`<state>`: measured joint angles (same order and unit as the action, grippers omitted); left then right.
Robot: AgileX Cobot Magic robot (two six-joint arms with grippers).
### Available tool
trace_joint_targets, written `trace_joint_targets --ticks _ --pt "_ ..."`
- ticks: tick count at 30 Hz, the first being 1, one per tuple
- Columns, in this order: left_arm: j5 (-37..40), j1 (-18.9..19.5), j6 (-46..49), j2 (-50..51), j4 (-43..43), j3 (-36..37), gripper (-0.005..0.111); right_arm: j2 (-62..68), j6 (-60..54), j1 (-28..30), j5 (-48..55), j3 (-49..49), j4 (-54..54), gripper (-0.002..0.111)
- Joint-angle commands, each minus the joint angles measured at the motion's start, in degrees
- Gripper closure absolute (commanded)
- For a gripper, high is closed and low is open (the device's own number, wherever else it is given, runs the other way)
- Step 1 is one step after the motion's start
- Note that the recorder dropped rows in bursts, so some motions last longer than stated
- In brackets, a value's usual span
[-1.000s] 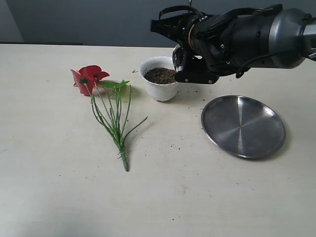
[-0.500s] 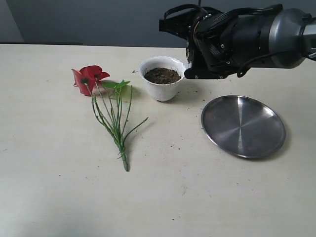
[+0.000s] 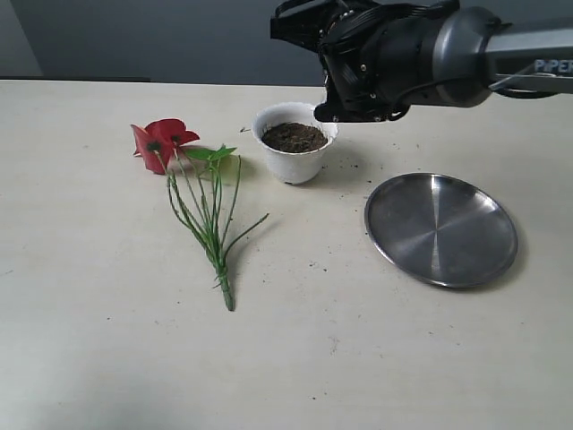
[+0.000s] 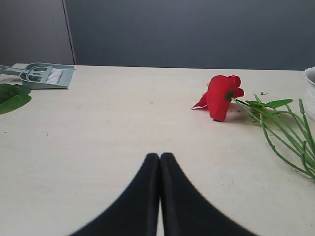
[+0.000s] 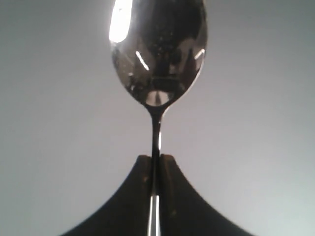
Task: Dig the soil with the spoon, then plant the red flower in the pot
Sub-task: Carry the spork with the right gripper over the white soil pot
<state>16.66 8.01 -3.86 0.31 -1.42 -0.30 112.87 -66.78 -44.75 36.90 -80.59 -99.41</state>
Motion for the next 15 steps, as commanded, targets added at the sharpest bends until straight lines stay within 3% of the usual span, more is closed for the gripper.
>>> trace_joint_targets --ticks 1,15 --pt "-0.3 -0.1 0.0 -0.3 -0.2 0.3 0.106 3.8 -0.2 0.0 1.7 -4.2 -0.5 0.109" --pt "-0.3 -0.1 0.0 -0.3 -0.2 0.3 0.106 13.1 2.3 0.0 -0.2 -14.2 -0.5 0.109"
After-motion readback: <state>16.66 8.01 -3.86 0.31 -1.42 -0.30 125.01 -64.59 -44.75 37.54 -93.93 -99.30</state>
